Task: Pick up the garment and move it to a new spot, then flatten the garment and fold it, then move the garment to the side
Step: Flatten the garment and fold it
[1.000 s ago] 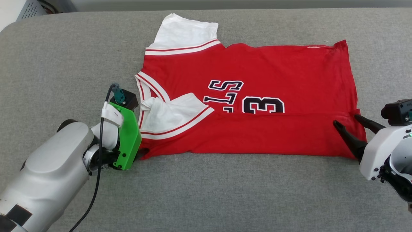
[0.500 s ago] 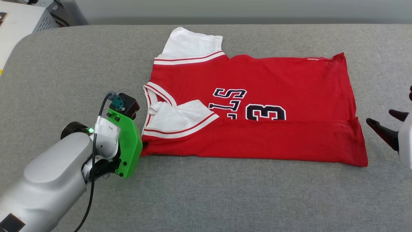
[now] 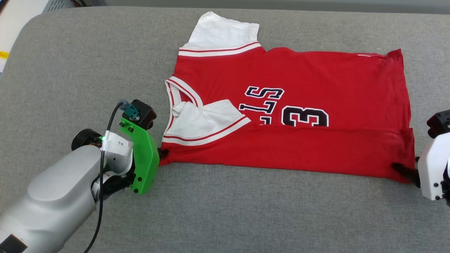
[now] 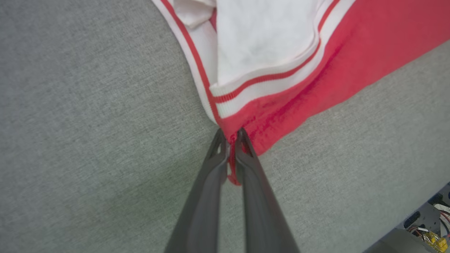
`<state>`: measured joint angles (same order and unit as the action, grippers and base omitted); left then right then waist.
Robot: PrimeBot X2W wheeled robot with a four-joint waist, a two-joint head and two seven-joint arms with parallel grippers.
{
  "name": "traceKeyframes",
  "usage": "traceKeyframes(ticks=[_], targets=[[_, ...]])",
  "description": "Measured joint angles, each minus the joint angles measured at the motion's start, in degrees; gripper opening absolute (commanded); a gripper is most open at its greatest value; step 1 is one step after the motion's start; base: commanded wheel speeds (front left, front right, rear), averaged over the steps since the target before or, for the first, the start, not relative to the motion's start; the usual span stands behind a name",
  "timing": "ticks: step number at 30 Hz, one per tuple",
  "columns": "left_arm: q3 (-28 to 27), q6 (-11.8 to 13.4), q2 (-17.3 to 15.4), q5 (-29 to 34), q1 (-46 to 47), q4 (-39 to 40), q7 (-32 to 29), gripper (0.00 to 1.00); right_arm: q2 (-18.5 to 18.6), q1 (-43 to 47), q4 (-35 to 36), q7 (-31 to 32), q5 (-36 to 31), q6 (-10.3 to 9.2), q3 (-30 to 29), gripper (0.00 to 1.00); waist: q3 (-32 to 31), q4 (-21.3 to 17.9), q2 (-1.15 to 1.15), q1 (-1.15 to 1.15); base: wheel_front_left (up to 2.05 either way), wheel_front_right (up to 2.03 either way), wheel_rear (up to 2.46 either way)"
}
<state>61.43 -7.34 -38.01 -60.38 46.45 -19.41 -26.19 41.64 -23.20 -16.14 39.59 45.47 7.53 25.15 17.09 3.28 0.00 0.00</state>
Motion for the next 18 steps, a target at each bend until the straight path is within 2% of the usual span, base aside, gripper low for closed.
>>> traceKeyframes(ticks=[4, 5, 6, 7, 8, 12, 18], targets=[[0.44, 0.00, 0.37, 0.32, 0.01, -0.62, 1.01, 0.00, -0.87, -0.01, -3.34, -1.79, -0.38, -0.02, 1.19, 1.00, 0.96, 0.56, 0.00, 0.00, 0.00, 0.00, 0.00], [0.58, 0.00, 0.42, 0.32, -0.01, -0.85, 1.41, 0.00, -1.12, -0.05, -3.68, -2.82, -0.24, -0.01, 1.29, 0.80, 0.97, 0.63, 0.00, 0.00, 0.00, 0.00, 0.00], [0.69, 0.00, 0.48, 0.30, -0.06, -1.15, 1.66, 0.00, -1.42, -0.07, -4.22, -4.55, -0.14, -0.01, 1.29, 0.27, 0.86, 0.65, 0.00, 0.00, 0.00, 0.00, 0.00], [0.78, 0.00, 0.52, 0.27, -0.11, -1.38, 2.01, 0.00, -1.59, -0.08, -4.48, -5.63, 0.00, -0.02, 1.42, 0.27, 0.71, 0.65, 0.00, 0.00, 0.00, 0.00, 0.00], [0.80, 0.00, 0.56, 0.13, -0.31, -1.66, 2.49, 0.00, -1.63, -0.21, -4.56, -7.01, 0.11, -0.02, 1.66, 0.00, 0.43, 0.63, 0.00, 0.00, 0.00, 0.00, 0.00], [0.42, 0.00, -0.07, -0.89, -2.77, -1.63, 5.28, 0.00, -1.88, -0.13, -3.42, -11.29, 0.98, -0.02, 2.27, 0.00, -1.39, 0.28, 0.00, 0.00, 0.00, 0.00, 0.00], [-0.36, 0.53, -4.30, -2.83, -7.61, 2.87, 7.57, 0.00, 1.93, 4.70, 3.31, -12.89, 2.92, 0.00, 1.98, 0.00, -5.38, -0.57, 0.00, 0.00, 0.00, 0.00, 0.00]])
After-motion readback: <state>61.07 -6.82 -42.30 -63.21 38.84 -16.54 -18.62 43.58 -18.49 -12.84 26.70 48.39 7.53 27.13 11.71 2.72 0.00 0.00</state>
